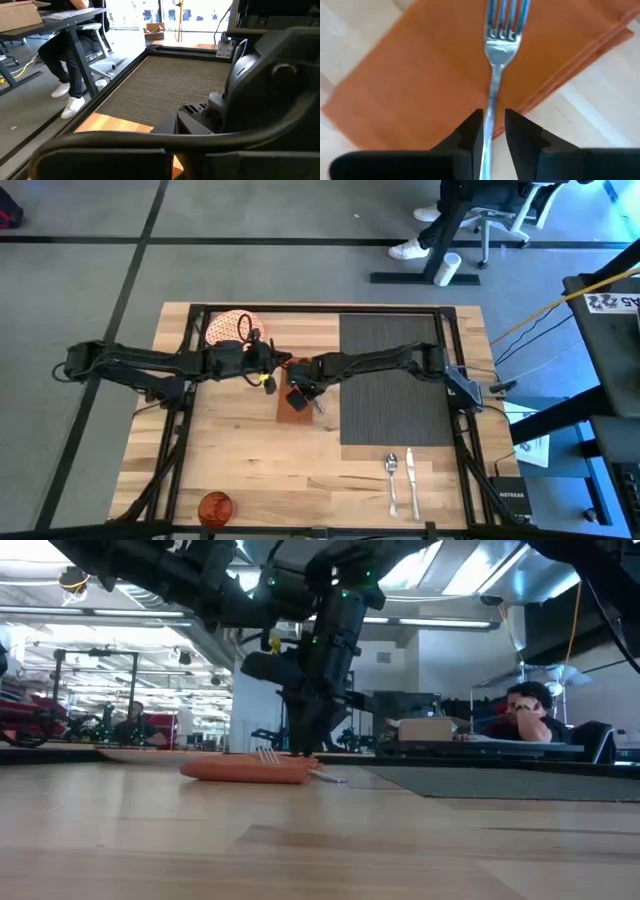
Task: Set table place
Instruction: Put the silver fork on top of the orange table napkin
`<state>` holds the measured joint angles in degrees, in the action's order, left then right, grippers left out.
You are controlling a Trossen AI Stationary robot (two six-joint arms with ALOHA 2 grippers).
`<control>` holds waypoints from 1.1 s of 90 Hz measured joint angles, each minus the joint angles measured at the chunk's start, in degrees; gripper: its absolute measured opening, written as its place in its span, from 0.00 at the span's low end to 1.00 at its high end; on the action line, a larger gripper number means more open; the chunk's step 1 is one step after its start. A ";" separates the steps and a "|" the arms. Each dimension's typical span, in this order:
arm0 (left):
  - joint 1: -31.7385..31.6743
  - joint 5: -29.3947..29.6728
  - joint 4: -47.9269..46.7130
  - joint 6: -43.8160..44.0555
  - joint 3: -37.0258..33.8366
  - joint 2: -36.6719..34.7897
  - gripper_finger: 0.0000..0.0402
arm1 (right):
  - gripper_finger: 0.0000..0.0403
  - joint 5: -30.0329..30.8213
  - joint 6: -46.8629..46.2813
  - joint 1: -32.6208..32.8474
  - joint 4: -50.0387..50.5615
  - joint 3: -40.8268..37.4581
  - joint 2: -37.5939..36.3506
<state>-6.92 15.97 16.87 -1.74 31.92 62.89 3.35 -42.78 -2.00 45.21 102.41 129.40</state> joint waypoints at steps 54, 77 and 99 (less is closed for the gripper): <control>2.03 7.67 -2.90 -2.43 -0.11 -4.29 0.00 | 0.16 1.74 2.99 -0.28 -0.67 0.00 0.99; 2.50 13.85 -10.18 -2.10 -1.06 -11.85 0.00 | 0.16 1.67 4.08 -0.26 -0.28 -0.07 0.99; 1.13 17.11 -14.99 -0.69 -3.34 -20.11 0.00 | 0.16 1.73 4.17 -0.24 0.02 -0.09 1.03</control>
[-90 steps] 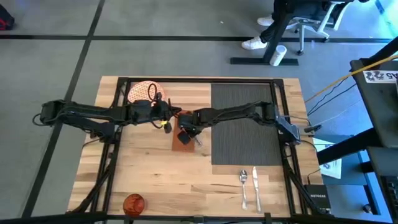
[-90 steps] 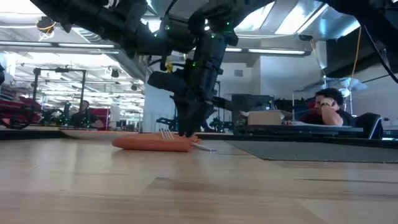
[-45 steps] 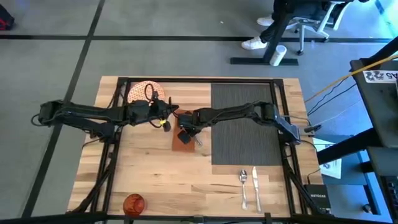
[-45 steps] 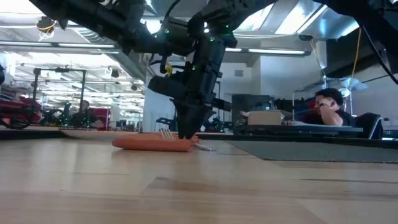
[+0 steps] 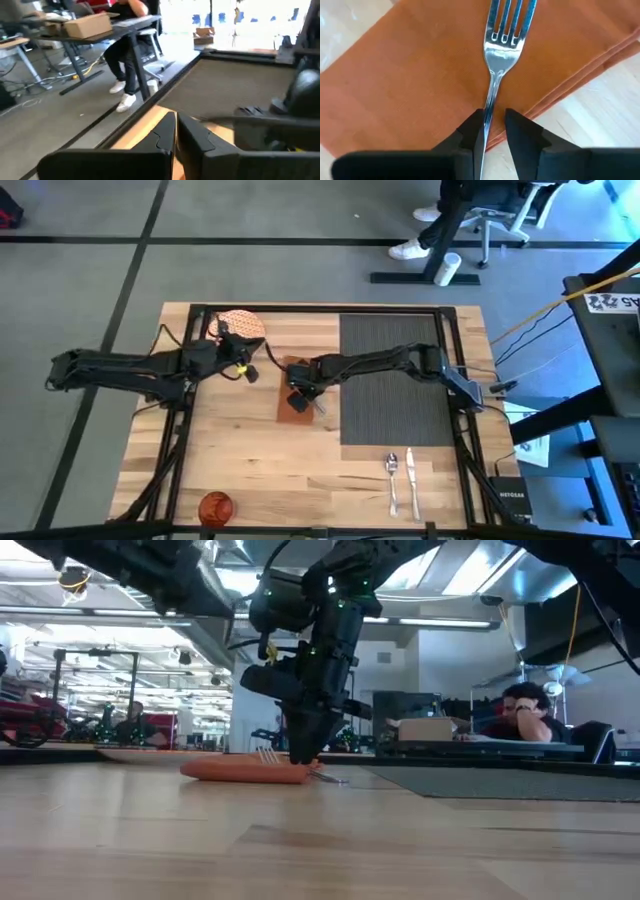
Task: Set table place
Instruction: Put the silver fork on top of the orange table napkin
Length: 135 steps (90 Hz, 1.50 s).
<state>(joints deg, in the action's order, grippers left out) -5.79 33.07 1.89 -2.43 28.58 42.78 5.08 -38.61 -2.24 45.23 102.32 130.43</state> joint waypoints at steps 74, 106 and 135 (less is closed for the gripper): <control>0.49 5.08 -16.46 4.82 -0.07 -14.03 0.00 | 0.16 -1.54 -0.18 -0.04 -1.61 0.05 1.94; 0.44 5.10 -16.96 4.98 -0.09 -13.95 0.00 | 0.03 -1.58 -0.16 0.00 -1.44 0.68 2.86; 0.44 5.10 -17.55 5.02 -0.09 -13.94 0.00 | 0.00 -2.08 -1.24 0.00 8.59 8.01 3.52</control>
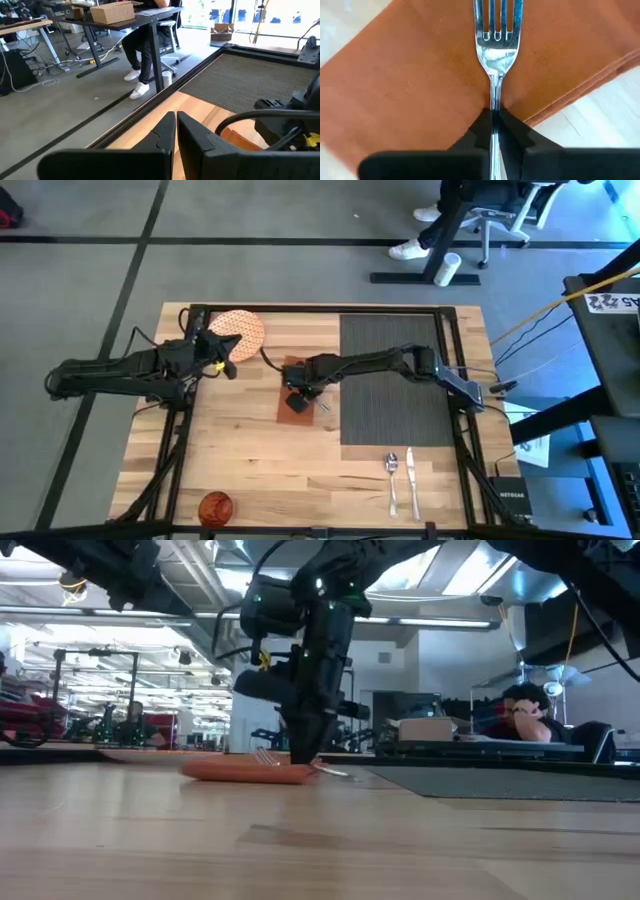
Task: Set table place
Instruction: Put the silver fork on top of the orange table napkin
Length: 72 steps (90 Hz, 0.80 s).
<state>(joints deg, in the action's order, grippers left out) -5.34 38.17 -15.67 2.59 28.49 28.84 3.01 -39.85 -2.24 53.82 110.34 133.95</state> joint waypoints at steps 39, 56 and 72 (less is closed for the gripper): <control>0.00 0.00 -0.70 1.69 0.00 0.02 0.00 | 0.00 -1.52 -9.88 0.08 5.26 5.12 -0.13; -0.07 1.06 -0.56 3.41 0.00 0.02 0.00 | 0.00 -1.20 -18.01 0.39 0.70 5.14 -0.14; -0.07 5.12 -1.02 5.06 0.00 0.02 0.00 | 0.00 2.11 -24.23 0.39 -4.31 5.17 -0.20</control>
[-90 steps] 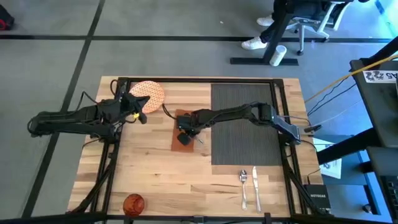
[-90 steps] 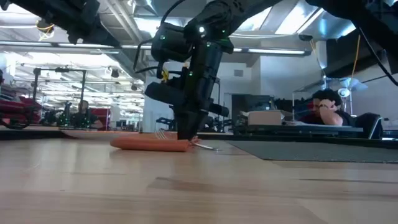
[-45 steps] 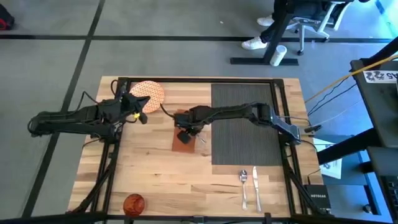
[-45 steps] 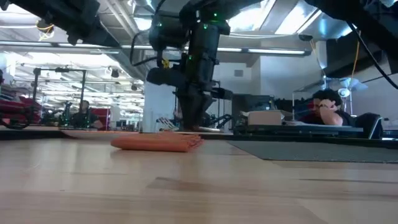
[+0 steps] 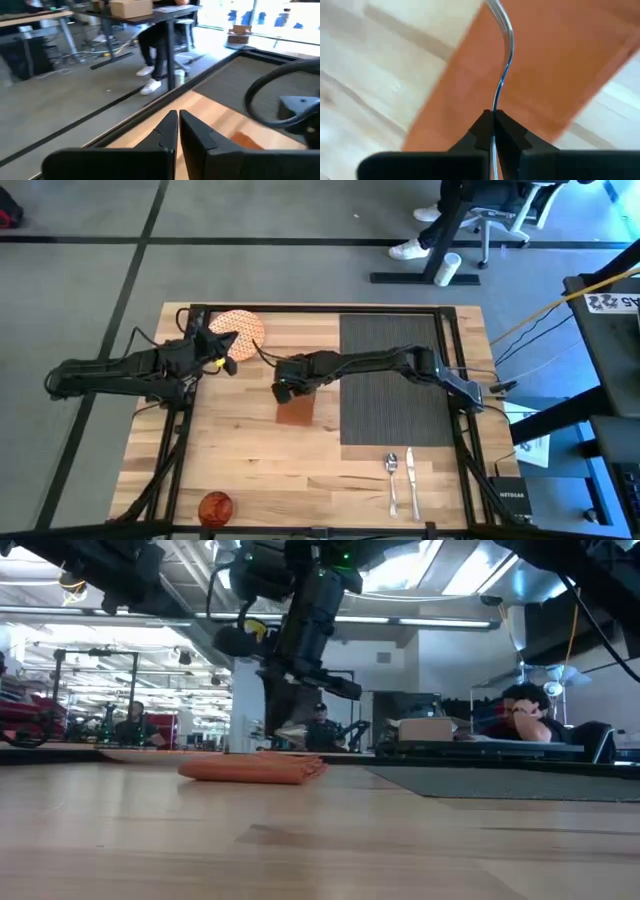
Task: Set table place
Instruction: Put the silver fork on top of the orange table napkin
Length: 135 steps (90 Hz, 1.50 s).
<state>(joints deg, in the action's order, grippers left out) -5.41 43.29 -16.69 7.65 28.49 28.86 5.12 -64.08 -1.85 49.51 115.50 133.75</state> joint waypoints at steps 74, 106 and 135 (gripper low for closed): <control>0.00 0.02 -3.04 0.93 0.00 -0.02 0.00 | 0.00 12.04 -18.85 4.09 -19.59 -12.47 -0.20; 0.00 0.02 -2.95 0.74 0.00 0.00 0.00 | 0.03 11.78 -22.74 4.09 -13.07 -12.50 -0.26; 0.00 0.02 -2.34 0.45 0.00 0.00 0.00 | 0.25 10.39 -19.66 4.09 -12.37 -12.52 -0.24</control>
<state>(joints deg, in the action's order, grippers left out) -5.41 43.31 -19.03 8.10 28.49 28.86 15.51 -83.75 2.24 37.14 102.98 133.51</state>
